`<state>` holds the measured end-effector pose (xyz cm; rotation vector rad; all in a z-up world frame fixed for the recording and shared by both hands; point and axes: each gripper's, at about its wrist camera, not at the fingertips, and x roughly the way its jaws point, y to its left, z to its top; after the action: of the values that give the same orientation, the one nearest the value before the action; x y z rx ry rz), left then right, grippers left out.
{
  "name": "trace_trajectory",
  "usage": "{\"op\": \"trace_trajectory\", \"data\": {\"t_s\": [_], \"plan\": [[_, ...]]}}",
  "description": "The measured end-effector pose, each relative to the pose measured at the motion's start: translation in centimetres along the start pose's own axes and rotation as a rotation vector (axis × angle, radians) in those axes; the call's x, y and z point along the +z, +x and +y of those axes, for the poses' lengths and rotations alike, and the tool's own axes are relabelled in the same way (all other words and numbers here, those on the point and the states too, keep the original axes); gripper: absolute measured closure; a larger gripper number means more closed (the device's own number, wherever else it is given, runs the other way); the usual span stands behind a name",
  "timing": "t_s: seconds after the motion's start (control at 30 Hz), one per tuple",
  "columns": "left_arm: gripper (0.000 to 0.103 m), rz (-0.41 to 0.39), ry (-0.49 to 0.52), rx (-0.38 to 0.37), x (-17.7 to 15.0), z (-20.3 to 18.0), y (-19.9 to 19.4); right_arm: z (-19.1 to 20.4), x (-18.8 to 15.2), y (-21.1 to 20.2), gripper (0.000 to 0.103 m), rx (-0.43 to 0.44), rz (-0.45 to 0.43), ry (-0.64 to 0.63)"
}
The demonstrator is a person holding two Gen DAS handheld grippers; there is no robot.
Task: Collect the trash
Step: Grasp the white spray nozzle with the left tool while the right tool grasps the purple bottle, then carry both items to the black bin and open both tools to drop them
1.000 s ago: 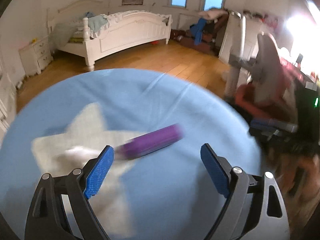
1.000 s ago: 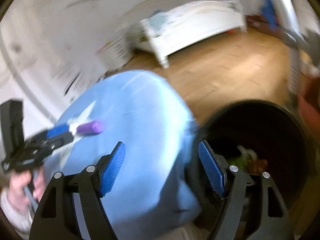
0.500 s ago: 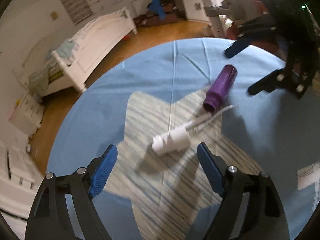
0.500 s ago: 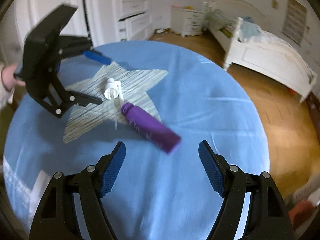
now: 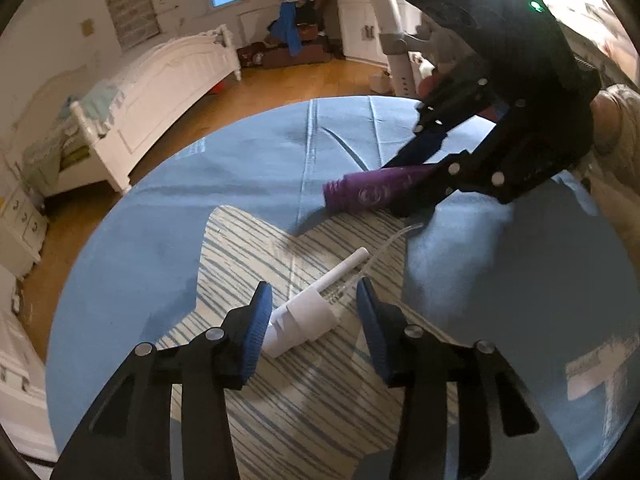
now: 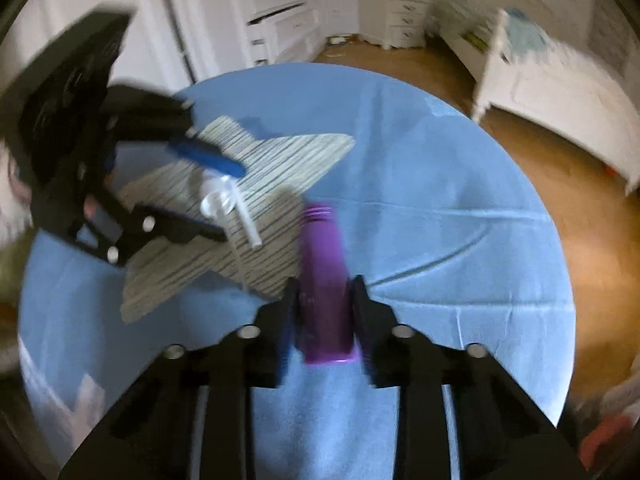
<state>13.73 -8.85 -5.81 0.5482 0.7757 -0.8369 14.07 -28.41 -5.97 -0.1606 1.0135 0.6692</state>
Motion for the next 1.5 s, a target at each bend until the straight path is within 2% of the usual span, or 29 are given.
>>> {"op": "trace_trajectory", "data": {"t_s": [0.03, 0.07, 0.17, 0.33, 0.57, 0.8, 1.03, 1.2, 1.33, 1.5], "plan": [[0.062, 0.002, -0.017, 0.014, 0.0, -0.1, 0.0, -0.4, -0.2, -0.1, 0.077, 0.008, -0.006, 0.034], [0.069, 0.004, -0.031, 0.025, 0.0, -0.4, -0.1, -0.9, -0.6, -0.5, 0.077, 0.02, -0.019, 0.088], [0.071, 0.008, -0.082, 0.057, -0.1, -0.5, -0.3, -1.7, -1.5, -1.5, 0.077, 0.076, -0.065, 0.211], [0.075, 0.003, -0.144, 0.114, -0.1, -1.4, -0.8, -1.9, -3.8, -5.1, 0.077, 0.17, -0.2, 0.373], [0.075, -0.1, -0.327, 0.105, 0.9, -1.7, -3.2, -2.8, -6.5, -9.0, 0.077, 0.169, -0.349, 0.478], [0.075, -0.187, -0.315, 0.049, 6.1, -5.8, -4.0, -6.7, -12.0, -13.2, 0.077, 0.05, -0.487, 0.643], [0.075, -0.243, -0.287, -0.077, 11.8, -10.7, -0.9, -11.0, -18.2, -16.9, 0.077, -0.121, -0.561, 0.762], [0.075, -0.243, -0.257, -0.152, 15.2, -14.6, 2.2, -13.9, -22.5, -18.2, 0.077, -0.224, -0.572, 0.838], [0.075, -0.217, -0.244, -0.193, 17.2, -16.9, 4.6, -15.9, -26.0, -18.6, 0.077, -0.258, -0.572, 0.895], [0.075, -0.177, -0.231, -0.222, 18.5, -18.7, 7.0, -17.3, -28.5, -17.8, 0.077, -0.272, -0.555, 0.948]]}}
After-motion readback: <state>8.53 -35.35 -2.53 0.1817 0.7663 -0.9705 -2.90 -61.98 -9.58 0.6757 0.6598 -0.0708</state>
